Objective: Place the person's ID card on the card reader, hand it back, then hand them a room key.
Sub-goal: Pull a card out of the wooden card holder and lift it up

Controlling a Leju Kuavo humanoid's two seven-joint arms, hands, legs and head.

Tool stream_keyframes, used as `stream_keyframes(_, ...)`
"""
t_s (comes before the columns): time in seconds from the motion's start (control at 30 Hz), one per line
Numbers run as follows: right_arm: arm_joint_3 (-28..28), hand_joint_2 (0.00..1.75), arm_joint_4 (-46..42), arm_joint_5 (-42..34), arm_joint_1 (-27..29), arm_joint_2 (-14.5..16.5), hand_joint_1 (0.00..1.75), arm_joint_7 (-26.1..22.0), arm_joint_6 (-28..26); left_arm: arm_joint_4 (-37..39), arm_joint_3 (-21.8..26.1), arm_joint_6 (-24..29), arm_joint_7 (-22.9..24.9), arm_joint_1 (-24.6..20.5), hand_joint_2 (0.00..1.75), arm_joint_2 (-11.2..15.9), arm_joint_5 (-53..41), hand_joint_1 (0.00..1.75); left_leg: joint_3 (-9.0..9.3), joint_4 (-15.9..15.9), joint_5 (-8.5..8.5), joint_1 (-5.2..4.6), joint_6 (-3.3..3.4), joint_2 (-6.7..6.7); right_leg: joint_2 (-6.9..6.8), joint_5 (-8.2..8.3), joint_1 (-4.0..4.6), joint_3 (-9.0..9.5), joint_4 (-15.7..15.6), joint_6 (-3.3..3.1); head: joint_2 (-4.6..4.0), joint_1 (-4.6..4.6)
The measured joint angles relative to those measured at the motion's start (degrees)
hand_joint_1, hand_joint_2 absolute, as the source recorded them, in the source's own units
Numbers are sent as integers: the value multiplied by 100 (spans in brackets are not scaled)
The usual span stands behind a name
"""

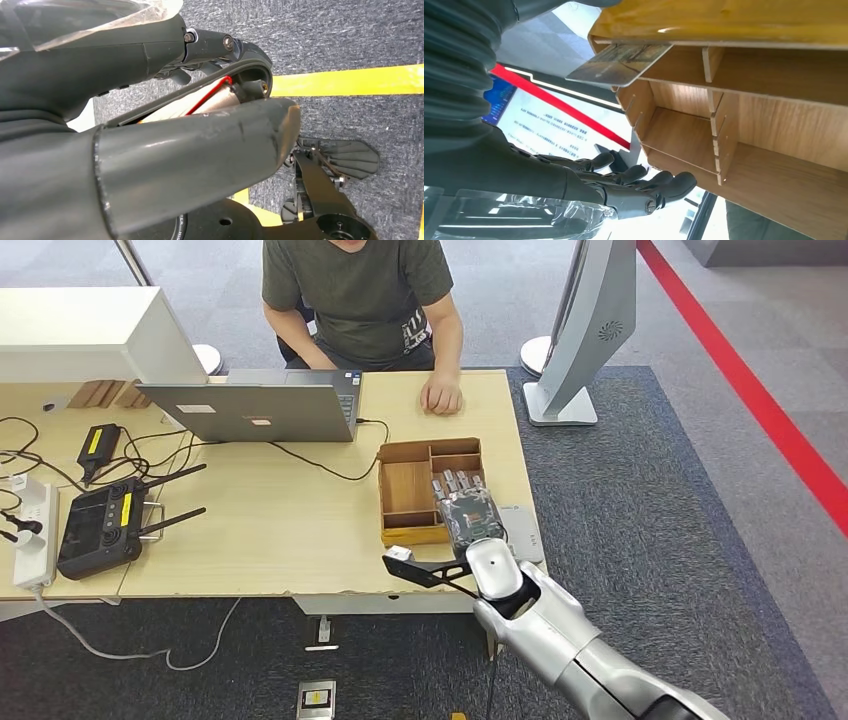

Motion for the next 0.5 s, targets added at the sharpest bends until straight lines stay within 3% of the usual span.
stream_keyframes(0.5, 73, 175, -499, -178, 266, -498, 0, 270, 219, 0, -4, -256, -87, 1, 0, 49, -325, 0, 0, 0, 0, -1, 0, 0, 0, 0, 0, 0, -1, 0, -1, 0)
